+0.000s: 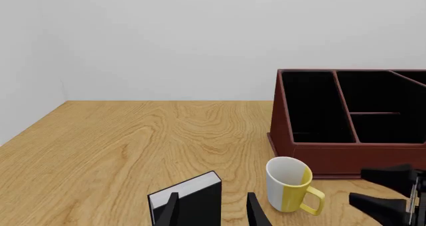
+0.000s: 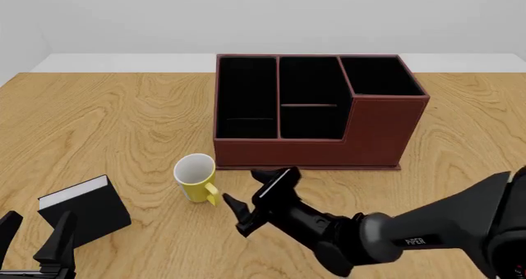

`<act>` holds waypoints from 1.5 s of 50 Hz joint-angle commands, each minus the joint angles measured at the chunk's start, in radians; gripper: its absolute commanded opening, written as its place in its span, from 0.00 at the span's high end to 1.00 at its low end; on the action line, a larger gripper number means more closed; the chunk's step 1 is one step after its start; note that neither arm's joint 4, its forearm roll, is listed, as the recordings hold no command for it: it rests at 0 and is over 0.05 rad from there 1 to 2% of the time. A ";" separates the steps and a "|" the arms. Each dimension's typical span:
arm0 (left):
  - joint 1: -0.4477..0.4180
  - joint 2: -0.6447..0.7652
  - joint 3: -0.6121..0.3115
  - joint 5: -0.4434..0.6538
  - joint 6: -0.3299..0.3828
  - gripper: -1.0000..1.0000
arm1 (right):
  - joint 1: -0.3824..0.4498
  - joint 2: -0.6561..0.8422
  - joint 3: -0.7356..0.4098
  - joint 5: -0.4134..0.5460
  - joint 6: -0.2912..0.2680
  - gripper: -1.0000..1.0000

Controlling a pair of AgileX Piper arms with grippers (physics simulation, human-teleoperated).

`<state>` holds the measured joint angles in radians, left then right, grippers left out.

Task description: Pick up the yellow and white mug and place it to the right of the caddy.

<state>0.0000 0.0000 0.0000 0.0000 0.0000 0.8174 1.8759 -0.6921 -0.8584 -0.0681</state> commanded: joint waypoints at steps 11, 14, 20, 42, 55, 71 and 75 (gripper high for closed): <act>0.000 0.000 0.000 0.000 0.000 0.00 | 0.015 0.095 -0.113 0.036 0.006 0.00; 0.000 0.000 0.000 0.000 0.000 0.00 | -0.003 0.093 -0.126 0.047 0.021 0.00; 0.000 0.000 0.000 0.000 0.000 0.00 | 0.023 0.110 -0.138 0.036 -0.008 0.00; 0.000 0.000 0.000 0.000 0.000 0.00 | 0.063 0.193 -0.228 0.063 0.002 0.00; 0.000 0.000 0.000 0.000 0.000 0.00 | 0.066 0.223 -0.259 0.072 0.012 0.00; 0.000 0.000 0.000 0.000 0.000 0.00 | 0.061 0.252 -0.267 0.067 0.024 0.00; 0.000 0.000 0.000 0.000 0.000 0.00 | 0.061 0.265 -0.269 0.063 0.024 0.00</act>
<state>0.0000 0.0000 0.0000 0.0000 0.0000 0.8801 2.1188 -0.9521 -0.7931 -0.0481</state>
